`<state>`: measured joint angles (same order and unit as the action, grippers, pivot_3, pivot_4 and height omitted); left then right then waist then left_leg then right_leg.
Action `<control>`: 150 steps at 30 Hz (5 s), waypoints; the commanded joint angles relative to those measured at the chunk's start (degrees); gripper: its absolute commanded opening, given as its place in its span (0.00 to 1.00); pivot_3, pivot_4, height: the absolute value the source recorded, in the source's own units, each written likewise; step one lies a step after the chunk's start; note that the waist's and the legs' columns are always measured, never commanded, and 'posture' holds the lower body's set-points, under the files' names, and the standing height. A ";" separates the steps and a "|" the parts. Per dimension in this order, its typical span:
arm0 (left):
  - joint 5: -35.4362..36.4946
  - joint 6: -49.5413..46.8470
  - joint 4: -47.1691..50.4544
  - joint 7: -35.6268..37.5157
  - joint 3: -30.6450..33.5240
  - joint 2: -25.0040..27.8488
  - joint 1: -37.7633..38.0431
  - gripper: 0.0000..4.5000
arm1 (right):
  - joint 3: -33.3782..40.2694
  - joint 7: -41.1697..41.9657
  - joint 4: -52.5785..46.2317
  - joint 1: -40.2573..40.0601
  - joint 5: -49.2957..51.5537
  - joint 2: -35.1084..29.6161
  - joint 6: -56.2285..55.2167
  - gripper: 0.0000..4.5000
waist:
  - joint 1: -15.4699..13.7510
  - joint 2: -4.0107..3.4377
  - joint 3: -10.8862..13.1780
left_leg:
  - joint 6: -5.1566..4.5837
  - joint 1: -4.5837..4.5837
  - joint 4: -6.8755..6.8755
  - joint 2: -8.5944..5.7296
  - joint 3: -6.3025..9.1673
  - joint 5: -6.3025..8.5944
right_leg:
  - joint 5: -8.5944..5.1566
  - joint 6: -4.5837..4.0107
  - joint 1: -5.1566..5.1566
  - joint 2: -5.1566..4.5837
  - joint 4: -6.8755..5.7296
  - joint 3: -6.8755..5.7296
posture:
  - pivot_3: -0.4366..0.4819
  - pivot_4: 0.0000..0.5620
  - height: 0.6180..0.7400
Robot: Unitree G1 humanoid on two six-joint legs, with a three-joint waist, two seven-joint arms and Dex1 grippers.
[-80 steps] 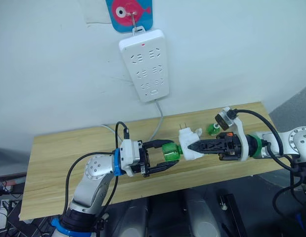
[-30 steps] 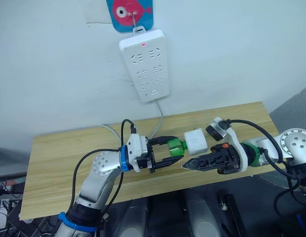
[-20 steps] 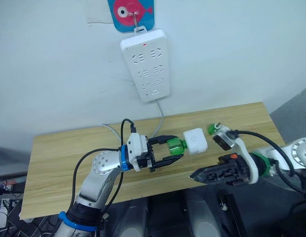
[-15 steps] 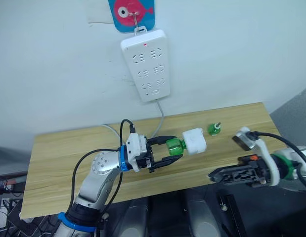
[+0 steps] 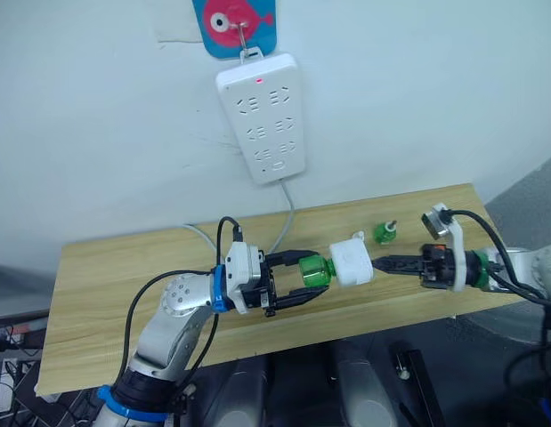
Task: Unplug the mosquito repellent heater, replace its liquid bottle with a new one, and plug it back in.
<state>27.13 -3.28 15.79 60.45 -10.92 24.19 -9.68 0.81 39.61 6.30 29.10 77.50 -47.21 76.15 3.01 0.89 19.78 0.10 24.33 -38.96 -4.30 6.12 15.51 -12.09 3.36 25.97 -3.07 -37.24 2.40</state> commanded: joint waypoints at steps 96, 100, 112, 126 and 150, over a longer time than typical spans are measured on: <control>-2.03 1.39 -1.37 -0.62 1.03 -2.11 -0.99 0.50 | -6.12 -24.70 -21.48 0.92 35.50 -4.06 -1.59 0.01 | 0.24 0.02 -0.01 | -0.02 0.07 -0.05 0.00 0.01 -0.03 | 0.04 0.01 0.07 -0.02 -0.10 -0.02 | 0.38 0.61 1.00; -1.76 1.41 -1.51 -0.84 0.87 -2.13 -1.26 0.50 | -6.84 -24.85 -22.33 0.18 35.50 -5.33 -2.81 0.01 | 0.23 0.02 -0.01 | -0.02 0.07 -0.06 0.00 0.01 -0.03 | 0.04 0.01 0.07 -0.02 -0.09 -0.03 | 0.38 0.61 1.00; 16.38 -23.09 2.92 -6.65 3.67 0.37 -1.41 0.50 | -3.47 -14.54 -30.92 -4.30 17.82 -8.96 -6.14 0.01 | 0.26 0.01 -0.01 | -0.02 0.07 -0.06 0.01 0.04 -0.03 | 0.03 0.01 0.08 -0.01 -0.10 -0.04 | 0.38 0.61 1.00; 56.91 -68.11 -9.01 -18.28 14.25 8.73 -6.82 0.50 | -3.24 27.74 -26.02 -18.32 -45.82 -8.77 -70.57 0.86 | 0.47 0.03 -0.01 | 0.30 -0.16 -0.13 -0.01 -0.08 -0.21 | -0.01 0.07 0.09 0.05 -0.44 0.03 | 0.36 0.60 1.00; 63.25 -80.29 -11.15 -18.93 12.81 9.54 -10.24 0.50 | -12.26 36.13 -20.67 -8.06 -57.34 8.99 -95.60 0.99 | 0.50 0.05 -0.03 | 0.49 -0.32 -0.10 -0.02 -0.10 -0.30 | 0.00 0.01 0.09 0.01 -0.60 0.13 | 0.36 0.59 1.00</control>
<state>89.86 -83.02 2.62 39.88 1.88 33.50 -20.14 -11.60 75.11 -13.30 20.95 20.31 -38.01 -17.79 3.51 0.94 19.75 0.58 24.01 -39.06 -4.33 6.02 15.21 -12.08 3.37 26.06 -3.06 -37.84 2.53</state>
